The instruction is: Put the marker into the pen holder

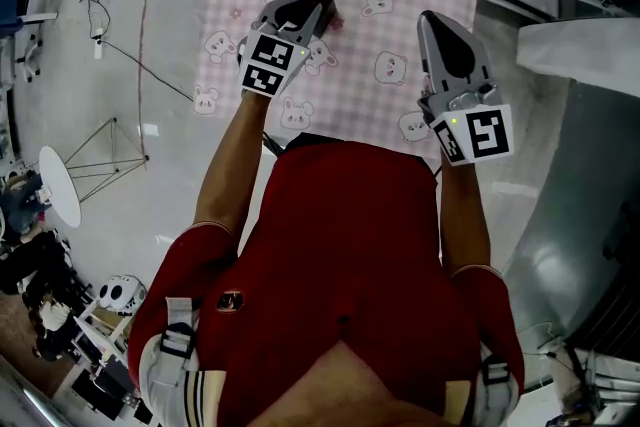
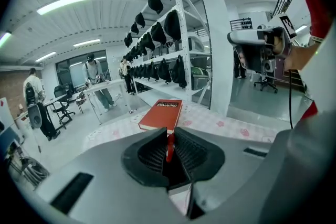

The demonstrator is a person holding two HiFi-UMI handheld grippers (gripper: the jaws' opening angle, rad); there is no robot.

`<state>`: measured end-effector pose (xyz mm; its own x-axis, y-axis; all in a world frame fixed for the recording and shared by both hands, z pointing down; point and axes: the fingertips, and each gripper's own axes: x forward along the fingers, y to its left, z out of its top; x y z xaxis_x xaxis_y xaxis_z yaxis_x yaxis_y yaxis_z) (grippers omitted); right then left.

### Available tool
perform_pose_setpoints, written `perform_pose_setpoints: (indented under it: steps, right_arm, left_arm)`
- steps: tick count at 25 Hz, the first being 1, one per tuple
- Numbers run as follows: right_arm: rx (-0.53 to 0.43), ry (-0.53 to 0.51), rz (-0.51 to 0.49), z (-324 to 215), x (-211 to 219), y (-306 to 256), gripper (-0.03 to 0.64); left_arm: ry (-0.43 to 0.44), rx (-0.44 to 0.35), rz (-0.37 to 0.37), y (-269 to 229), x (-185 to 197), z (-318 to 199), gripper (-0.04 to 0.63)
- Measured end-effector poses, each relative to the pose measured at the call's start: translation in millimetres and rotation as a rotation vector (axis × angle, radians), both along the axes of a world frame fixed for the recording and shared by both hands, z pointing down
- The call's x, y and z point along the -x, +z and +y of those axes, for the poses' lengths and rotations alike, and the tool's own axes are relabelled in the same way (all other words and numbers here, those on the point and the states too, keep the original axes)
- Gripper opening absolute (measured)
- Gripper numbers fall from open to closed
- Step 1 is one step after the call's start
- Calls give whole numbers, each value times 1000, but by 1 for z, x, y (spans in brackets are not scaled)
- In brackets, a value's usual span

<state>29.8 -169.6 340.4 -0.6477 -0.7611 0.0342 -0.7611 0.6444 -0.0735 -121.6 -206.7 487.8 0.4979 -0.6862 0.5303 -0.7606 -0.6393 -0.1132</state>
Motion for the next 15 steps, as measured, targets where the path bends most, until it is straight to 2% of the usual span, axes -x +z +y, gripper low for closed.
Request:
perform_pose_setpoints:
  steps: [15]
  right_arm:
    - [36,49,16,-10,-11,12,-2]
  left_arm:
    - [62,95,-58,37,-10,-15,51]
